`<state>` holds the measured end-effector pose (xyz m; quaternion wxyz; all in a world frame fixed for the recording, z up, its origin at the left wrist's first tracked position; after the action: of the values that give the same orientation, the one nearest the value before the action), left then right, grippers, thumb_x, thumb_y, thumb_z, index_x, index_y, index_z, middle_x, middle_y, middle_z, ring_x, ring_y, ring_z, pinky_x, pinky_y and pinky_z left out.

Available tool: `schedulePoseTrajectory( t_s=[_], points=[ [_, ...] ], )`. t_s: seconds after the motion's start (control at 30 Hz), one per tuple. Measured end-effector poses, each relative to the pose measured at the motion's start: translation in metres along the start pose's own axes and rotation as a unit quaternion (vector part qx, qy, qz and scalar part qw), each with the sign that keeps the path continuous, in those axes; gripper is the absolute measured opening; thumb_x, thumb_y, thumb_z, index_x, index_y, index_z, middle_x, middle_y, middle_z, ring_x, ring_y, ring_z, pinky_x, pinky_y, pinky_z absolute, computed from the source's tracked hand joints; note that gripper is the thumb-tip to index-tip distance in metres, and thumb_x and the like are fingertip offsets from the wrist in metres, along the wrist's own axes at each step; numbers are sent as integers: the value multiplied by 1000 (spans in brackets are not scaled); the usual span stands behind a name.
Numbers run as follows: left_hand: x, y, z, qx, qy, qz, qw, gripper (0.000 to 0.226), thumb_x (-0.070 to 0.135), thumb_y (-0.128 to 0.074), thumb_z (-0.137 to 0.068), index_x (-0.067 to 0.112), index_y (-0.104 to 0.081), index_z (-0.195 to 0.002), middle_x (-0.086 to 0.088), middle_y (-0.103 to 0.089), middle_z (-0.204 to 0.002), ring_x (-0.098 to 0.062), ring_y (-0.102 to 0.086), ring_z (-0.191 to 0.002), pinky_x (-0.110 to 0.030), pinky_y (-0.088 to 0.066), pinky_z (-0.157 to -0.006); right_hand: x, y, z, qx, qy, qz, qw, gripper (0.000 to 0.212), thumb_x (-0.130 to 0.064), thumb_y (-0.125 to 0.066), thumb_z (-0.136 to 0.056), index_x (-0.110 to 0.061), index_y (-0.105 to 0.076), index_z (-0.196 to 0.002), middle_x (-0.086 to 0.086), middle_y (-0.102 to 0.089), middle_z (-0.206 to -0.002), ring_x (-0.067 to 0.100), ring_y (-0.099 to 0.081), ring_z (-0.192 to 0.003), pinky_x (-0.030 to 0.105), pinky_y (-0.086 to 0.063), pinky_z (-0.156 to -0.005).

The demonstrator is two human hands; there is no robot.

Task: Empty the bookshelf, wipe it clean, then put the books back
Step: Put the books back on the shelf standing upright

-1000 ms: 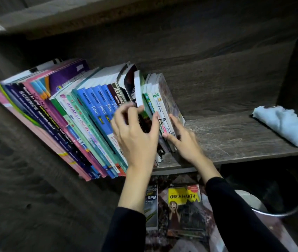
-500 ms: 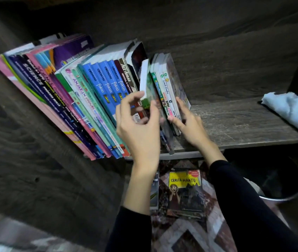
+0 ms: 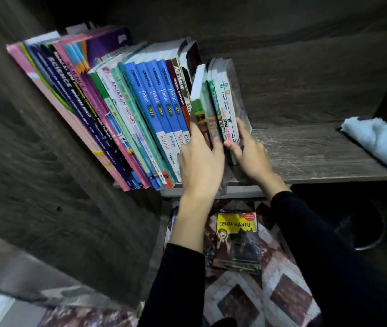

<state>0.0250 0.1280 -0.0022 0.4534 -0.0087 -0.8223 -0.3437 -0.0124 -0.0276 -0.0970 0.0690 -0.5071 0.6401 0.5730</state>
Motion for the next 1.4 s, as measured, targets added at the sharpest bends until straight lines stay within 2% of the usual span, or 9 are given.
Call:
schedulePoseTrajectory(
  t_s=[0.13,0.33,0.47,0.57,0.73,0.9,1.07,1.23,1.4],
  points=[
    [3,35,4,12,-16,26,999,28,22,-59,-89,13,-53,-115,-2,-66,-96,-26,-58,-89,-33,-45,-77,0,4,-1,-26,-14,6,1000,60,-50,-46,-94,-40,-16,-145,14,-63,-122,41,-60,-106,47,-47,-89],
    [3,88,28,44,-33,65,996,13,19,-65,-82,15,-57,-92,5,-64,-79,-23,-59,-76,-33,-46,-69,-30,23,6,-55,-20,109,992,66,-43,-46,-97,-20,-11,-149,24,-56,-127,41,-59,-105,42,-41,-76],
    [2,114,35,77,-38,48,995,23,22,-64,-82,14,-58,-103,-4,-67,-91,-32,-57,-91,-37,-46,-78,-68,50,2,-43,81,106,990,94,-23,-65,-88,-33,5,-150,12,-18,-158,38,-58,-112,46,-47,-86],
    [3,129,38,104,-53,43,992,23,21,-65,-83,9,-57,-102,-3,-67,-88,-33,-58,-89,-39,-46,-79,-105,68,-12,-63,129,129,981,90,-21,-63,-89,-45,1,-148,15,4,-159,36,-60,-109,51,-40,-99],
    [7,136,41,116,-67,37,990,22,20,-64,-83,9,-56,-100,-4,-67,-89,-35,-58,-85,-37,-45,-76,-124,73,-32,-85,132,170,973,61,-30,-52,-95,-40,-22,-147,20,-13,-157,42,-37,-133,47,-30,-108],
    [15,124,42,92,-96,21,991,24,22,-63,-85,9,-56,-104,-5,-68,-87,-34,-58,-77,-36,-43,-72,-107,74,-36,-38,128,149,980,51,-48,-51,-93,-31,-36,-139,17,-36,-146,42,-45,-124,48,-37,-98],
    [22,98,38,74,-119,10,990,33,24,-59,-89,12,-53,-118,-3,-65,-84,-26,-50,-69,-29,-35,-66,-95,81,-30,28,135,116,984,41,-31,-56,-93,-24,-43,-131,15,-44,-138,41,-51,-114,43,-40,-88],
    [29,68,28,58,-111,-46,991,57,25,-49,-94,24,-28,-147,-2,-49,-76,-26,-46,-74,-34,-38,-73,-84,89,-27,41,144,80,985,43,-29,-58,-92,-22,-46,-132,8,-45,-140,35,-48,-122,43,-40,-91],
    [19,29,12,37,-82,-52,995,64,23,-46,-96,29,-13,-151,-5,-49,-80,-29,-50,-76,-41,-44,-76,-77,88,-27,48,141,72,986,41,-35,-57,-91,-26,-46,-130,9,-43,-142,35,-48,-124,48,-43,-95]
  ],
)
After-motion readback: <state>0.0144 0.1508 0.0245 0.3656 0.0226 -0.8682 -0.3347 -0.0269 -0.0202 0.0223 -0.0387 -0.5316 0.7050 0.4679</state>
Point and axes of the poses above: each hand's wrist, its own z-axis away from the middle knuckle, its own y-axis out of the back of the hand, x = y × z, the point moved 1 cm from there along -z, towards the middle knuckle
